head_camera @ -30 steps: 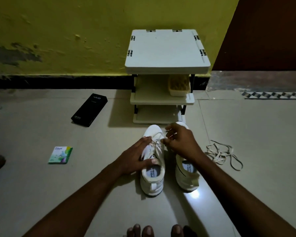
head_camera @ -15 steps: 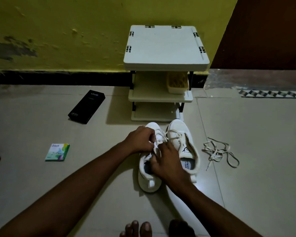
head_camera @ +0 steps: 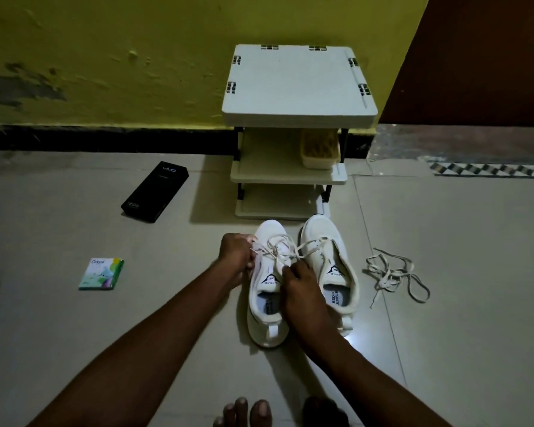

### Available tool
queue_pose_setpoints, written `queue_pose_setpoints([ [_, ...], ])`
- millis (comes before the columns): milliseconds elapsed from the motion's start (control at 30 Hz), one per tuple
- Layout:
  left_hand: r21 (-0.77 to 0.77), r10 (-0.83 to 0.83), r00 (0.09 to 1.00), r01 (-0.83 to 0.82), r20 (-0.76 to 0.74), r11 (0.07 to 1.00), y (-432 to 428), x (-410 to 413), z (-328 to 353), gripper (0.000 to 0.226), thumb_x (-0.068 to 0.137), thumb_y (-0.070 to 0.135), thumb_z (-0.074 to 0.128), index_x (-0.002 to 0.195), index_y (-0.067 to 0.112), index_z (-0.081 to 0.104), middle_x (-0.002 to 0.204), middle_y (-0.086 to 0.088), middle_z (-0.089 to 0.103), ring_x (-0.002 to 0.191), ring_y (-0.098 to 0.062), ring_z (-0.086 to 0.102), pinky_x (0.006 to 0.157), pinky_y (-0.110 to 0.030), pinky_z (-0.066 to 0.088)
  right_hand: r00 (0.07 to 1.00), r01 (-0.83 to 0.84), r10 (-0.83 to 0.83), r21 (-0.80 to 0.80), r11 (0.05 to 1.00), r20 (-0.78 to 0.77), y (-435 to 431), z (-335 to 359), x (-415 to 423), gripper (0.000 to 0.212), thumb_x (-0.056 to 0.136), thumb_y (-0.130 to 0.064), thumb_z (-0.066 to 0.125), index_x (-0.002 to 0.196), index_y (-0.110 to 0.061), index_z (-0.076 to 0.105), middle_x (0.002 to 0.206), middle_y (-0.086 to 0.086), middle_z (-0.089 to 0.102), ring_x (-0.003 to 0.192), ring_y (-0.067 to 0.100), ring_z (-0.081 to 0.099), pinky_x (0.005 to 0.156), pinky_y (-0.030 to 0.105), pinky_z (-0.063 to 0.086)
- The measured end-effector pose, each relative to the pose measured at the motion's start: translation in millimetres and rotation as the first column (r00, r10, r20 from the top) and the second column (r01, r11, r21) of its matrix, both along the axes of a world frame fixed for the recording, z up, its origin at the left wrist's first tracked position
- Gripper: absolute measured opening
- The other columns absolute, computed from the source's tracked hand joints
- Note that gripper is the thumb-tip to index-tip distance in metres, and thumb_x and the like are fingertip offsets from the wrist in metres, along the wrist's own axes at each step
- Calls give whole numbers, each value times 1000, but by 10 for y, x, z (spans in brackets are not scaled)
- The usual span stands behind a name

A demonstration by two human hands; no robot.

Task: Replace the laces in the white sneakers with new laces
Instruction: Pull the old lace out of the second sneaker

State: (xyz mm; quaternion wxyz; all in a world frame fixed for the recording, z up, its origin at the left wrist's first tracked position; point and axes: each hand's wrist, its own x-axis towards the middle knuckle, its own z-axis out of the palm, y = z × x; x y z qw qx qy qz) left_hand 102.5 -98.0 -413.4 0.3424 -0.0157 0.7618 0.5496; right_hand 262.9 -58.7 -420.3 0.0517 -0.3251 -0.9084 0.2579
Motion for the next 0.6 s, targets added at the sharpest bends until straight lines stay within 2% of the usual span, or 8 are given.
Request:
queue_pose_setpoints([
  [100,72,-213,973,220,-90,973,3,-59,72,22,99,6,55,79,7,62,64,-4,55,39,-6,44,37,-14,29,1000,8,-8,2,1000,16,-6,17,-10,50,74,2,52,123,3,61,127,25,55,116,42,55,105,41,46],
  [167,-119,-507,770,503,-388,856,-59,-113,146,14,90,22,74,81,12,72,67,14,63,56,2,55,52,-15,41,1000,10,-10,-2,1000,28,-11,24,-18,52,72,3,52,123,4,60,127,27,55,114,44,57,104,42,47],
  [267,-391,-673,533,553,-513,736,-72,-133,102,8,82,22,80,76,25,77,74,19,57,83,-7,60,71,-22,42,999,6,-6,10,1000,32,-20,31,-24,52,73,4,53,125,4,59,128,26,55,115,44,57,106,43,45],
  [367,-408,-561,614,387,-555,827,-50,-66,-18,24,87,18,73,69,32,67,91,9,58,91,-14,58,77,-31,45,999,7,-7,14,1000,34,-25,51,-18,54,76,5,53,130,2,57,134,25,51,121,42,54,110,41,42],
  [433,-212,-218,856,130,-469,969,3,-122,-20,19,97,15,61,81,22,68,97,1,68,83,-18,61,68,-28,49,999,-4,3,11,1000,42,-31,79,-9,55,77,5,53,132,1,56,137,23,48,125,41,51,112,39,38],
  [500,99,190,969,-175,-157,979,41,-243,57,23,105,19,51,87,8,61,84,-9,69,70,-26,63,61,-29,46,998,-16,15,3,1000,69,-28,83,-5,55,76,5,54,131,0,56,138,21,47,127,39,49,113,38,37],
  [533,177,223,972,-207,-77,962,28,-285,92,27,107,18,46,84,9,55,76,-8,64,62,-24,59,60,-29,44,996,-16,16,-2,1000,87,-26,83,-4,54,76,4,54,130,0,57,138,21,46,127,39,49,113,38,37],
  [600,128,-17,962,54,-273,990,-49,-298,131,31,109,16,39,79,14,46,68,-3,52,57,-18,46,59,-30,38,995,-11,13,-16,1000,102,-27,84,-2,53,75,3,54,127,0,58,137,20,46,125,39,49,112,39,38],
])
